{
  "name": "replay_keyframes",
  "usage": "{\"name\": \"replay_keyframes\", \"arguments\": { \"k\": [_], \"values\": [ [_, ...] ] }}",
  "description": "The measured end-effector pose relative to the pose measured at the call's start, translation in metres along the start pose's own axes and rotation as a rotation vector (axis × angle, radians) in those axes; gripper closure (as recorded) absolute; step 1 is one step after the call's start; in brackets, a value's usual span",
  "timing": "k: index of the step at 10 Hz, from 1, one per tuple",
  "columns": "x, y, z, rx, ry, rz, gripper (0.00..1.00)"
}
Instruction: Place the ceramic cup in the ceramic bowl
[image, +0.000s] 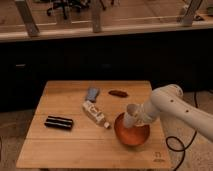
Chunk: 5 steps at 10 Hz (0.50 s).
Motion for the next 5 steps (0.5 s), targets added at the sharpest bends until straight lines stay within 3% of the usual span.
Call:
{"name": "replay_keyframes", "arguments": {
  "k": [3, 5],
  "values": [
    [0.0006, 0.0026, 0.002, 0.003, -0.001, 0.003, 0.54],
    [0.0012, 0.0043, 0.0024, 0.004, -0.002, 0.006, 0.51]
  ]
}}
